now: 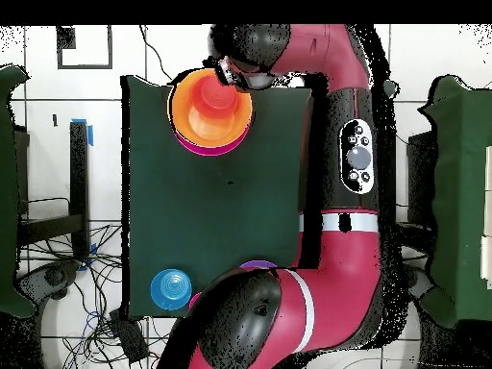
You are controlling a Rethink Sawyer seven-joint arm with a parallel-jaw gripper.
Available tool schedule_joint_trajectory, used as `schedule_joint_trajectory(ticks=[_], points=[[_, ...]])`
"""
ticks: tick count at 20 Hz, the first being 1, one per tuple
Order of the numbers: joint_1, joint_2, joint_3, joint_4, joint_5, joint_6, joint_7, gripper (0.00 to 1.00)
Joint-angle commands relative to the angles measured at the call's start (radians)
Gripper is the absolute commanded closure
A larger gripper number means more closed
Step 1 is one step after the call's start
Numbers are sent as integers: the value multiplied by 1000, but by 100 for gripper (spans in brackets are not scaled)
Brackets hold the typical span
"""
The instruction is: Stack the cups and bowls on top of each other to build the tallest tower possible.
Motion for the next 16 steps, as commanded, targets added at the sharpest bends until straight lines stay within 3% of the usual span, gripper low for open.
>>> schedule_joint_trajectory(ticks=[1, 16], points=[[4, 11, -16, 96, 3, -27, -16, 0], [-4, -4, -38, 156, 20, -129, 1, 0]])
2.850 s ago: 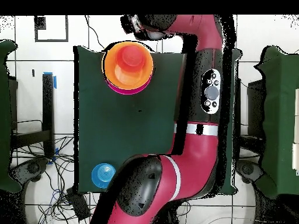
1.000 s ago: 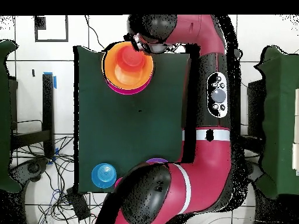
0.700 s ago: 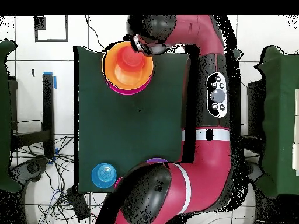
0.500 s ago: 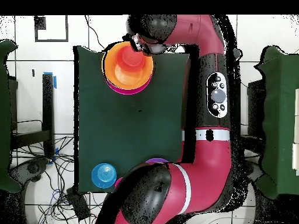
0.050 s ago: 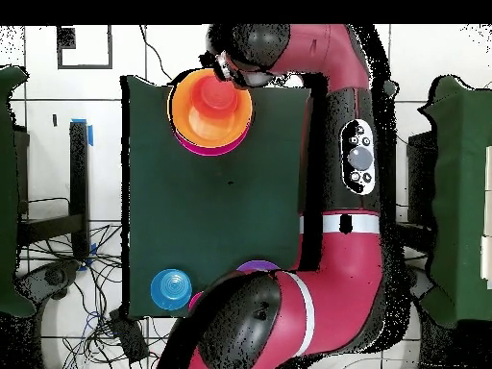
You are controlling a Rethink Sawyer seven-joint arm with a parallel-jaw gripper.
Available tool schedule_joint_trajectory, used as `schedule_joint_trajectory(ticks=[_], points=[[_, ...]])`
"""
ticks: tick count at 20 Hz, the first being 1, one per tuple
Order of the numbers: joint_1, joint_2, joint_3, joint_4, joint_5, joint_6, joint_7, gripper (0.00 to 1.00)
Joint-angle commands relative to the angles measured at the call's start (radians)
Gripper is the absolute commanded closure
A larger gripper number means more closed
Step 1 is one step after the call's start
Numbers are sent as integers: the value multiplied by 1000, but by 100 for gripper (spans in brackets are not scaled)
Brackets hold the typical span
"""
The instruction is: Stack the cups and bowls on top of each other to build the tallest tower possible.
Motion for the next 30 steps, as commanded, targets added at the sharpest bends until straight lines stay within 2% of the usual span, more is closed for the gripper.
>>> schedule_joint_trajectory(ticks=[1, 17, 30], points=[[-3, 12, -31, 137, -12, -71, 1, 0], [27, 32, -54, 111, -19, -117, 44, 0], [43, 25, -76, 143, -14, -174, 105, 0]])
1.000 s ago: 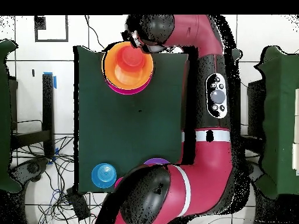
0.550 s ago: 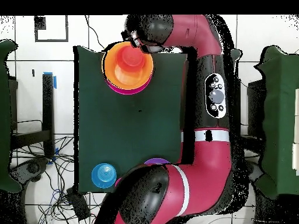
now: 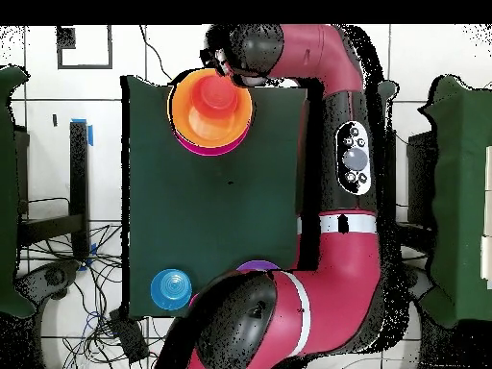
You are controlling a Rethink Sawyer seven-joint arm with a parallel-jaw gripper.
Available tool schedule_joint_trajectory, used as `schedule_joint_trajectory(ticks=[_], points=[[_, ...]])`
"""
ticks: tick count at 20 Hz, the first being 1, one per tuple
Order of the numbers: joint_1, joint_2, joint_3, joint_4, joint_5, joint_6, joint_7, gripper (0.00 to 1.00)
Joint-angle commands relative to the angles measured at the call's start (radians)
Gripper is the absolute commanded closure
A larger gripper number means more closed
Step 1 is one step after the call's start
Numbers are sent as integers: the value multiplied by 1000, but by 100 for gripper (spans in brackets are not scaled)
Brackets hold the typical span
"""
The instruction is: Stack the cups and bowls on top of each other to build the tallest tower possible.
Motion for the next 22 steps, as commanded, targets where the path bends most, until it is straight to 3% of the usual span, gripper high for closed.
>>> schedule_joint_trajectory(ticks=[1, 8, 14, 18, 22], points=[[35, 20, -49, 118, -12, -28, 107, 0], [32, 12, -68, 164, -8, -48, 99, 0], [18, -23, -87, 262, -6, -113, 97, 0], [9, -73, -105, 357, 11, -156, 142, 0], [17, -74, -117, 367, 10, -178, 155, 0]])
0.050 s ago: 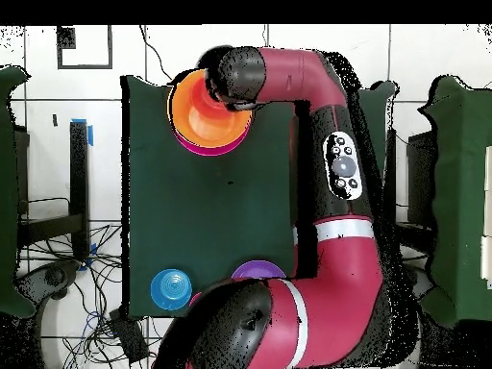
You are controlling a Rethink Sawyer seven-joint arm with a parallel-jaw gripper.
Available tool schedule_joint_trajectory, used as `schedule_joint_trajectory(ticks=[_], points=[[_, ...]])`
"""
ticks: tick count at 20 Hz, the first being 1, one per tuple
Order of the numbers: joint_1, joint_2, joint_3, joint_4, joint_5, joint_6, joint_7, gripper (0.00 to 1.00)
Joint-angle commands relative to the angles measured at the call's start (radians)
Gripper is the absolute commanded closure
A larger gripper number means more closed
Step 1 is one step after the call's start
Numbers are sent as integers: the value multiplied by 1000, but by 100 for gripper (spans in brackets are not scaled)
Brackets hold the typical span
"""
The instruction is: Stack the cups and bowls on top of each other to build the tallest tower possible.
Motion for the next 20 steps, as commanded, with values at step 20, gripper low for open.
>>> schedule_joint_trajectory(ticks=[20], points=[[45, 19, -79, 106, 6, -107, 165, 0]])
